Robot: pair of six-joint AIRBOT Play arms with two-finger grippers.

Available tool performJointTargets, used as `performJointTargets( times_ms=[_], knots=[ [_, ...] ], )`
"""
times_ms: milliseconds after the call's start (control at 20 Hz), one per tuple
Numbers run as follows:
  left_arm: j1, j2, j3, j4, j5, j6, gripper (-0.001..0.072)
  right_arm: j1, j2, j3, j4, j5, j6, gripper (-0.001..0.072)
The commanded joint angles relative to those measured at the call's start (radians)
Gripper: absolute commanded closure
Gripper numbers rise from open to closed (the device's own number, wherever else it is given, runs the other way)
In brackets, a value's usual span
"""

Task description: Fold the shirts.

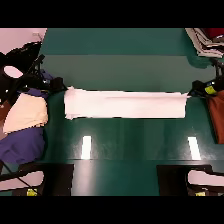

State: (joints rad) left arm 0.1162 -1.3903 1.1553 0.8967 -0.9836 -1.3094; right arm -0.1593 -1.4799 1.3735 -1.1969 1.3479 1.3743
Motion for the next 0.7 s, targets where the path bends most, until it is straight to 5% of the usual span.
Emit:
performJointTargets(
  times_ms=[0, 200, 250, 300, 350, 450, 500, 650],
  knots=[
    [0.0, -0.062, 0.061, -0.043, 0.059, 0.0, 0.0192, -0.013, -0.139, 0.138, 0.13, 0.0, 0.013, 0.0279],
    [0.0, -0.061, 0.142, -0.06, -0.023, 0.0, 0.0185, -0.078, -0.182, 0.189, 0.2, 0.096, -0.055, 0.0254],
    [0.0, -0.061, 0.162, -0.063, -0.054, 0.001, 0.0306, -0.101, -0.182, 0.189, 0.198, 0.13, -0.074, 0.0254],
    [0.0, -0.061, 0.172, -0.077, -0.08, 0.006, 0.0568, -0.128, -0.182, 0.183, 0.2, 0.157, -0.085, 0.0255],
    [0.0, -0.061, 0.174, -0.099, -0.097, 0.022, 0.0668, -0.162, -0.182, 0.168, 0.2, 0.18, -0.086, 0.0255],
    [-0.012, -0.061, 0.174, -0.12, -0.115, 0.031, 0.0678, -0.222, -0.182, 0.103, 0.203, 0.191, -0.1, 0.0229],
    [-0.034, -0.061, 0.174, -0.118, -0.115, 0.035, 0.0678, -0.248, -0.182, 0.053, 0.203, 0.188, -0.117, 0.0106],
    [-0.131, -0.062, 0.173, -0.104, -0.081, 0.034, 0.0678, -0.278, -0.186, -0.093, 0.22, 0.135, -0.193, 0.0082]
  ],
)
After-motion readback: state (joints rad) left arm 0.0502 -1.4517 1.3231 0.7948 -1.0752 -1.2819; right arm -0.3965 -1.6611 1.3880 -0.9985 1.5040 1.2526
